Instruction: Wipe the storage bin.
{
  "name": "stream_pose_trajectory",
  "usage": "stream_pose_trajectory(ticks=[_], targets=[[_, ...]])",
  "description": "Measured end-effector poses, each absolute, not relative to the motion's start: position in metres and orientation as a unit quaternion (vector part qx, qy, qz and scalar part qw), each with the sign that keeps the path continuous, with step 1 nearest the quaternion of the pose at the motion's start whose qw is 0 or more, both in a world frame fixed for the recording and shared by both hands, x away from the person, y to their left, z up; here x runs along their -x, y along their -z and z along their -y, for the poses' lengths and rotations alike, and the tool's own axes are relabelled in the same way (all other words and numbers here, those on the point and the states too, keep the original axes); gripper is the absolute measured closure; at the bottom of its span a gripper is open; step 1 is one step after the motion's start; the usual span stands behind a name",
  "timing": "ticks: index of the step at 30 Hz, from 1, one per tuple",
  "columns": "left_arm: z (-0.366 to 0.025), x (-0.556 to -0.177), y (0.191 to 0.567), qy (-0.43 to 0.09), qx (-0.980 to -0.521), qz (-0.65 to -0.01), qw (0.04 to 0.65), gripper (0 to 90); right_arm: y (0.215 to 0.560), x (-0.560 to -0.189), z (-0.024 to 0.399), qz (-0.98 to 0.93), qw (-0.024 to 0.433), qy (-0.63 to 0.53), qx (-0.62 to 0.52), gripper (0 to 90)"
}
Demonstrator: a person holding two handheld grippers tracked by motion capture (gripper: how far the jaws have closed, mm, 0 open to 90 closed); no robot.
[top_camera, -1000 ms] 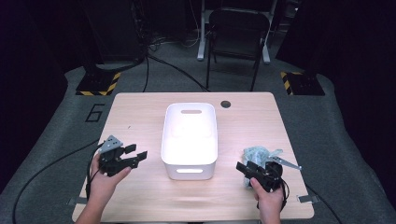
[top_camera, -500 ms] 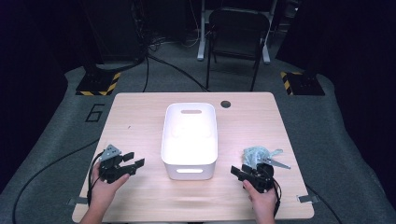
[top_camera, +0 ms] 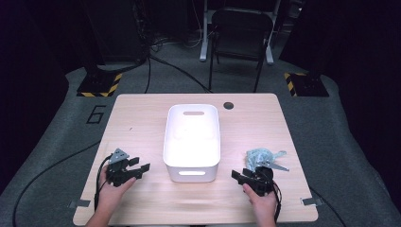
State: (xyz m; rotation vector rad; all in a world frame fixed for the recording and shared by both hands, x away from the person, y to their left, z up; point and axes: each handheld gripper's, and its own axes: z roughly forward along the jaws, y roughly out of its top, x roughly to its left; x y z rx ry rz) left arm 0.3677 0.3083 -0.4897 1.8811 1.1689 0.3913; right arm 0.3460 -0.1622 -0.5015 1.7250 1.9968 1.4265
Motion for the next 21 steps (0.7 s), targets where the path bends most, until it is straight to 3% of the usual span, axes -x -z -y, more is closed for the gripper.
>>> stream_pose_trajectory(ticks=[21], targets=[[-0.291,-0.368,0.496,-0.148,-0.777,-0.447,0.418,39.5,0.501,-0.346,0.162,-0.666,0.082,-0.471,-0.573,39.5]])
